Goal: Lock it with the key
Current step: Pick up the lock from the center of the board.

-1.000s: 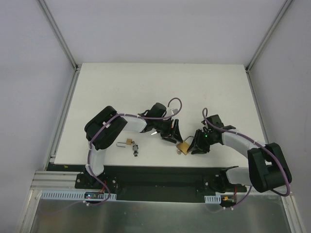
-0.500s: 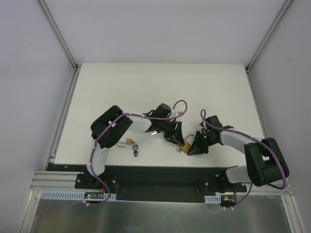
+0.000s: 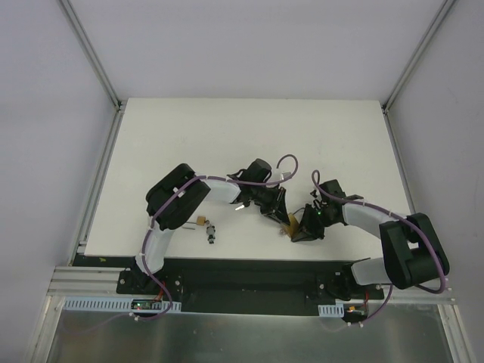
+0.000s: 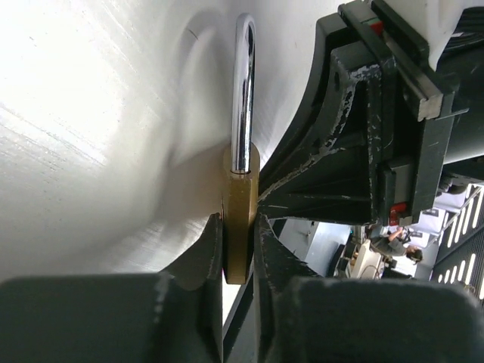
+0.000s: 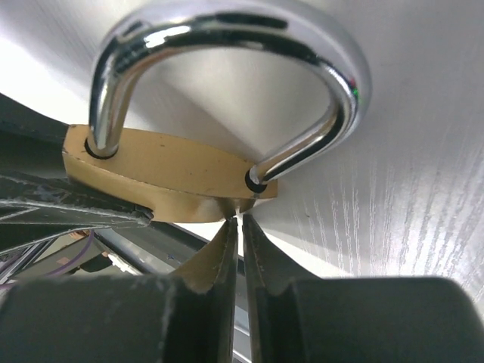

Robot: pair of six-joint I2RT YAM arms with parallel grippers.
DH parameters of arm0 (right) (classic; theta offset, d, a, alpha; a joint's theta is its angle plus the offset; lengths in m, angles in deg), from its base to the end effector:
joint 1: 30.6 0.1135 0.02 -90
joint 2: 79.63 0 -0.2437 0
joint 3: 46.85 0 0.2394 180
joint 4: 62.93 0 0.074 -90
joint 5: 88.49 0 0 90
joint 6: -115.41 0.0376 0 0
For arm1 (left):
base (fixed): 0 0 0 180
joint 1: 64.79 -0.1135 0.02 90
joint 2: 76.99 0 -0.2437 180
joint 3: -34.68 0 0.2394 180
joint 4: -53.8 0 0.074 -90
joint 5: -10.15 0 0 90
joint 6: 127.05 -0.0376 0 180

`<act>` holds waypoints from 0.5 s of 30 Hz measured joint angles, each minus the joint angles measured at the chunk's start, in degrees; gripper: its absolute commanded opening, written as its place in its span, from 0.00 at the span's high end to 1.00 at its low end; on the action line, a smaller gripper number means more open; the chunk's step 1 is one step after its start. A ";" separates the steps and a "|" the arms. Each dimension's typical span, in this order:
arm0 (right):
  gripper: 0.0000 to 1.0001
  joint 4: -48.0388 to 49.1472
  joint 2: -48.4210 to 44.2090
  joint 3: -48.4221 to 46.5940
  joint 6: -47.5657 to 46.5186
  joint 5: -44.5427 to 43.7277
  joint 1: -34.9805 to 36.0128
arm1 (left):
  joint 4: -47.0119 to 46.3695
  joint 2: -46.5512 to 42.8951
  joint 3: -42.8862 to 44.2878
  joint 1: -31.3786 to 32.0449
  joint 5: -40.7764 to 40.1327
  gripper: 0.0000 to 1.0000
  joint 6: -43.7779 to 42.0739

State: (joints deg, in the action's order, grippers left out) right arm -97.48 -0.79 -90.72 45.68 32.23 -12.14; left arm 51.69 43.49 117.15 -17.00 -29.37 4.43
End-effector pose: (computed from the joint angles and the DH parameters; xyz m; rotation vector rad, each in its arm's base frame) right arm 0.1895 0.0835 0.1158 -0.0963 2.8481 0.9081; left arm 0.2550 -0.3243 0.1187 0.7355 2.4532 -1.7285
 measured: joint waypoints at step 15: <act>0.51 -1.42 -5.07 -2.58 -4.90 -5.33 0.11 | 0.87 -3.63 -1.40 -1.53 -2.43 1.00 -3.37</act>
State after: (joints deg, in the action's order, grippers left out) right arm -98.90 -5.86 -93.30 40.78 26.90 -12.03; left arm 52.57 39.86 115.75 -18.53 -31.80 1.06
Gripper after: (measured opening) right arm 0.413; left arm 0.099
